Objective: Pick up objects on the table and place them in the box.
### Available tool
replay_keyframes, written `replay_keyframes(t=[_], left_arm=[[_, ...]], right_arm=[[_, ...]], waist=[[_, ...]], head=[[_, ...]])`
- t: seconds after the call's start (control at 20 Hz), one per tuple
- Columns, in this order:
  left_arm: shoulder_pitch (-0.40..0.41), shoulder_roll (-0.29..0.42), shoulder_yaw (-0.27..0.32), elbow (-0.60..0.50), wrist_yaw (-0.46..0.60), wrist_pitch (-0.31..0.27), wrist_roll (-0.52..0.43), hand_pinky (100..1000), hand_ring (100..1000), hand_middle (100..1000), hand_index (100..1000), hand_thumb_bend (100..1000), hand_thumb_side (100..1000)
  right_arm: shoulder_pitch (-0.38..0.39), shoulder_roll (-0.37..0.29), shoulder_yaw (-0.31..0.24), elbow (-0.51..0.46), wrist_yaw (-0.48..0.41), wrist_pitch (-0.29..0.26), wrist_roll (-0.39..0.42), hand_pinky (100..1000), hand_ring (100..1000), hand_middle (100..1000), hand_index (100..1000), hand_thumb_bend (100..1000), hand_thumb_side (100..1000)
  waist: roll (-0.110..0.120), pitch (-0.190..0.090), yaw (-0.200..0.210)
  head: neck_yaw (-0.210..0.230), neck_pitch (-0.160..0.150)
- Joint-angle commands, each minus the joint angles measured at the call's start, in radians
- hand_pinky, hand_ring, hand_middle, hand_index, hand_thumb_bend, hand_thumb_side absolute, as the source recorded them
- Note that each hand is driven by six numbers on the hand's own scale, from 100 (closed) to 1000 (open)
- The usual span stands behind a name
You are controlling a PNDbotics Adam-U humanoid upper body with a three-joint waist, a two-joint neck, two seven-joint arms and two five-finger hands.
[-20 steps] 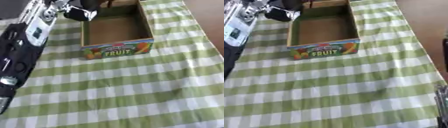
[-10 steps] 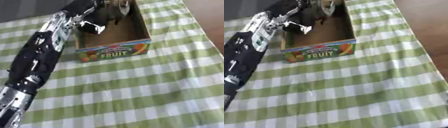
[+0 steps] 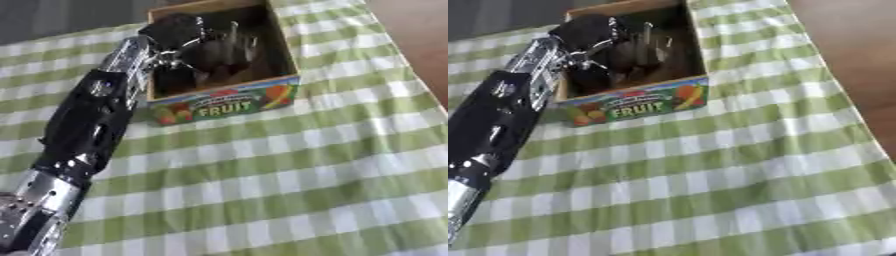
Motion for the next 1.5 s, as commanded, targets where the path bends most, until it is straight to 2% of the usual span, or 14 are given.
replay_keyframes(t=[0.05, 0.15, 0.3, 0.35, 0.45, 0.55, 0.6, 0.65, 0.8, 0.95, 1.1, 1.3, 1.45, 1.5], left_arm=[[-0.018, 0.003, 0.008, 0.006, -0.028, 0.0, 0.009, 710, 703, 633, 704, 100, 258], [-0.025, 0.004, 0.009, -0.001, -0.04, 0.002, 0.012, 729, 721, 655, 803, 100, 221], [-0.033, 0.01, 0.003, -0.026, -0.094, 0.019, 0.035, 779, 755, 679, 885, 126, 133], [-0.034, 0.011, 0.002, -0.032, -0.118, 0.029, 0.046, 800, 770, 694, 905, 219, 203], [-0.035, 0.013, 0.001, -0.038, -0.165, 0.045, 0.064, 847, 803, 720, 944, 518, 478], [-0.035, 0.015, 0.005, -0.045, -0.202, 0.07, 0.086, 849, 808, 721, 938, 683, 647], [-0.035, 0.015, 0.01, -0.049, -0.211, 0.093, 0.1, 852, 811, 723, 938, 720, 686], [-0.035, 0.015, 0.013, -0.052, -0.216, 0.116, 0.115, 851, 815, 725, 941, 812, 793], [-0.038, 0.016, 0.024, -0.067, -0.207, 0.181, 0.159, 843, 814, 723, 943, 885, 806], [-0.035, 0.018, 0.032, -0.106, -0.159, 0.238, 0.224, 822, 807, 726, 936, 824, 804], [-0.03, 0.026, 0.032, -0.164, -0.071, 0.259, 0.262, 808, 804, 733, 920, 778, 795], [-0.007, 0.047, 0.031, -0.284, 0.064, 0.276, 0.245, 776, 792, 744, 883, 671, 793], [0.022, 0.063, 0.029, -0.383, 0.221, 0.28, 0.202, 738, 777, 750, 864, 630, 796], [0.031, 0.07, 0.028, -0.417, 0.279, 0.281, 0.185, 716, 767, 750, 850, 575, 795]], right_arm=[[-0.013, -0.006, 0.002, -0.018, -0.009, -0.002, 0.008, 826, 664, 643, 801, 100, 633], [-0.013, -0.005, 0.003, -0.018, -0.011, -0.002, 0.01, 826, 665, 643, 801, 100, 631], [-0.013, -0.004, 0.007, -0.018, -0.014, -0.001, 0.015, 827, 665, 643, 801, 100, 631], [-0.012, -0.004, 0.007, -0.018, -0.014, -0.001, 0.017, 827, 665, 643, 801, 100, 631], [-0.011, -0.005, 0.008, -0.018, -0.016, -0.001, 0.019, 827, 665, 643, 801, 100, 629], [-0.01, -0.006, 0.011, -0.018, -0.018, -0.002, 0.021, 827, 665, 643, 801, 100, 627], [-0.009, -0.006, 0.012, -0.018, -0.019, -0.002, 0.023, 827, 665, 643, 801, 100, 627], [-0.009, -0.006, 0.012, -0.018, -0.02, -0.002, 0.025, 827, 665, 643, 801, 100, 626], [-0.008, -0.006, 0.013, -0.018, -0.021, -0.002, 0.026, 828, 665, 643, 801, 100, 626], [-0.006, -0.006, 0.013, -0.018, -0.022, -0.002, 0.027, 828, 666, 643, 801, 100, 621], [-0.003, -0.007, 0.011, -0.018, -0.021, -0.002, 0.025, 828, 666, 643, 802, 100, 621], [0.001, -0.009, 0.007, -0.018, -0.019, -0.001, 0.02, 829, 667, 644, 802, 100, 623], [0.003, -0.01, 0.002, -0.018, -0.017, 0.0, 0.015, 829, 667, 644, 802, 100, 624], [0.003, -0.01, 0.002, -0.018, -0.016, 0.0, 0.014, 829, 667, 644, 802, 100, 624]], waist=[[-0.005, -0.017, -0.009], [-0.003, -0.016, -0.012], [0.002, -0.016, -0.015], [0.003, -0.016, -0.015], [0.006, -0.017, -0.013], [0.008, -0.019, -0.009], [0.009, -0.02, -0.007], [0.01, -0.022, -0.007], [0.011, -0.027, -0.007], [0.01, -0.029, -0.002], [0.008, -0.03, 0.005], [0.0, -0.03, 0.018], [-0.008, -0.031, 0.029], [-0.011, -0.032, 0.032]], head=[[0.008, -0.016], [0.008, -0.018], [0.008, -0.017], [0.009, -0.017], [0.005, -0.017], [0.001, -0.016], [-0.001, -0.015], [-0.003, -0.015], [-0.005, -0.011], [-0.007, -0.009], [-0.01, -0.004], [-0.019, 0.012], [-0.027, 0.021], [-0.029, 0.025]])
